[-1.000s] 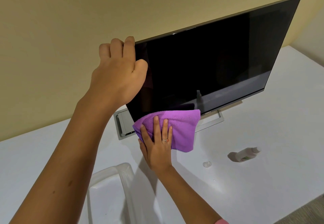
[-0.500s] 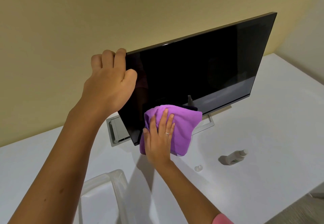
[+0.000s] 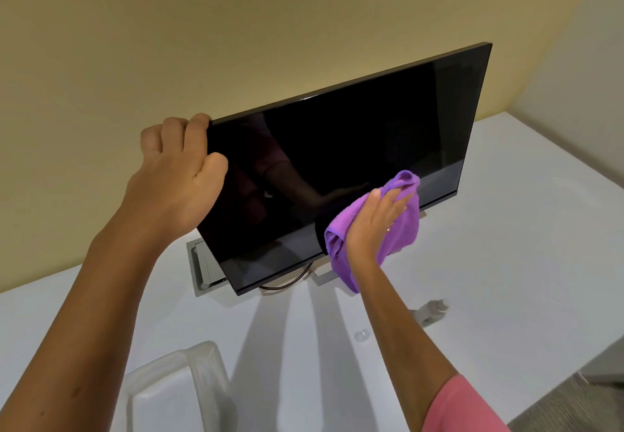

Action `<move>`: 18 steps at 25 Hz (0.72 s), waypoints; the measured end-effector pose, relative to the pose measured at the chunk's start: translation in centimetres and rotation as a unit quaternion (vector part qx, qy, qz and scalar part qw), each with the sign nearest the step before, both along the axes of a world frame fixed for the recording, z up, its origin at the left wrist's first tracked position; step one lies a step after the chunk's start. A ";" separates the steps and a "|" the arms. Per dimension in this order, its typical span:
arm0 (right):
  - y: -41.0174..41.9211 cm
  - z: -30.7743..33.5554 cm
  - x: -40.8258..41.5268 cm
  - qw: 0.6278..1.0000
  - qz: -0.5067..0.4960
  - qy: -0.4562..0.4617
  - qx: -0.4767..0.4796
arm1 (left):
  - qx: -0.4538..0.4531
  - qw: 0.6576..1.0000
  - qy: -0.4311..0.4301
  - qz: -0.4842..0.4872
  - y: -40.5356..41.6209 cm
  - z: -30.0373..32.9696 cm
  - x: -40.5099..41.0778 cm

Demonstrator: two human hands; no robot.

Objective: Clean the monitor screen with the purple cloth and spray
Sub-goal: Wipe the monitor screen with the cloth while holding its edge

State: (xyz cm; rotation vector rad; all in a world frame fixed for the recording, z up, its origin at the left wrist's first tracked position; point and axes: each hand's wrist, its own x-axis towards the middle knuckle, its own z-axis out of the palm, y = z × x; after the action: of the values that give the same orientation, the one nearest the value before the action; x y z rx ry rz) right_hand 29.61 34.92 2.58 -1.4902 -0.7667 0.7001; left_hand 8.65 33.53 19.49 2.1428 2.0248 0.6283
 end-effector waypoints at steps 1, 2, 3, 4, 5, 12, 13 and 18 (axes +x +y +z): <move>-0.5 -0.3 -0.1 1.000 0.009 0.025 -0.005 | -0.002 1.000 -0.003 0.004 -0.1 0.0 0.1; -1.1 -0.9 -0.5 0.999 0.023 0.029 -0.015 | -0.005 1.000 -0.006 0.006 -0.1 0.0 0.1; -1.7 -1.4 -1.0 0.999 0.040 0.024 -0.022 | -0.007 1.000 -0.012 0.009 -0.2 0.1 0.2; -2.4 -1.9 -1.8 0.998 0.058 0.015 -0.033 | -0.009 1.000 -0.018 0.012 -0.2 0.2 0.3; -2.9 -2.3 -2.7 0.996 0.073 -0.005 -0.050 | -0.011 1.000 -0.024 0.014 -0.2 0.3 0.4; -2.3 -0.3 -5.9 0.951 0.099 -0.292 0.000 | -0.033 0.997 0.044 0.048 0.2 2.0 1.6; -1.4 0.5 -5.1 0.948 0.097 -0.304 0.012 | -0.035 0.996 0.057 0.052 0.5 2.1 1.8; 3.8 4.0 0.7 0.963 0.039 -0.261 0.051 | -0.039 0.994 0.095 0.040 1.5 2.3 3.6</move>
State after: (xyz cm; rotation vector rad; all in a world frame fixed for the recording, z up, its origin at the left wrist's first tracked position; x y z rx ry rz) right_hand 30.30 38.71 6.58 -1.5724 -1.2486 0.3129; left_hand 12.27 34.98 21.81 2.1590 2.2014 0.3595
